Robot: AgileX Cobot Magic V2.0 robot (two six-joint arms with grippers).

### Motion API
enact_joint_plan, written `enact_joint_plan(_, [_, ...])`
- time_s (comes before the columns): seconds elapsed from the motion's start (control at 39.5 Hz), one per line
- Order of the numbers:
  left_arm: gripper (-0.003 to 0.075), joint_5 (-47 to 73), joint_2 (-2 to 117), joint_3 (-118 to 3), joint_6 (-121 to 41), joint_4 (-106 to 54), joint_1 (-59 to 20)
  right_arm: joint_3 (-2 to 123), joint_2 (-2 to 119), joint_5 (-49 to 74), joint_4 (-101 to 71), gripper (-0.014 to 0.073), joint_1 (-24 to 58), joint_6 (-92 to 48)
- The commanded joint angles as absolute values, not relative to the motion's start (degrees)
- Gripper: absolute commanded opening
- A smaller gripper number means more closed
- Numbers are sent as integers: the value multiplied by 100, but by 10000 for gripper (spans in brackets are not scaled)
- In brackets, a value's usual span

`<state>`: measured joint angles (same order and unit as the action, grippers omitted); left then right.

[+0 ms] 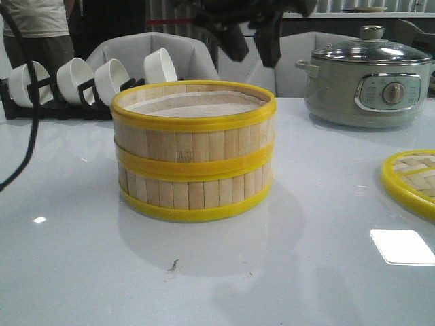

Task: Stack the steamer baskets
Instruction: 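Raise the left gripper away from the stacked baskets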

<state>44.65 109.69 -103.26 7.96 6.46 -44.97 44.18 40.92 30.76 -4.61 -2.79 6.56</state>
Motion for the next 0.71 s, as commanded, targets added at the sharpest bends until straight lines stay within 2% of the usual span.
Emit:
enact_joint_plan(0.0, [142, 4063, 10363, -10539, 901, 900, -4534, 4641, 4100, 2575, -436, 434, -266, 637])
enact_joint_plan(0.03, [85, 4063, 10296, -10539, 901, 957, -4534, 4641, 4100, 2575, -436, 434, -266, 637])
enact_joint_plan(0.05, [80, 4063, 10237, -10539, 901, 1009, -4534, 4641, 4100, 2575, -436, 434, -266, 637])
enact_joint_plan(0.1, [113, 4063, 10132, -10539, 901, 1134, -4534, 4641, 4100, 2575, -436, 434, -266, 637])
enact_joint_plan(0.3, [94, 4211, 9629, -10539, 1012, 1434, -4336, 4641, 4100, 2575, -436, 434, -266, 637])
enact_joint_plan(0.68, [94, 4211, 8166, -10186, 1272, 1410, -2832, 4641, 4100, 2576, -471, 434, -266, 637])
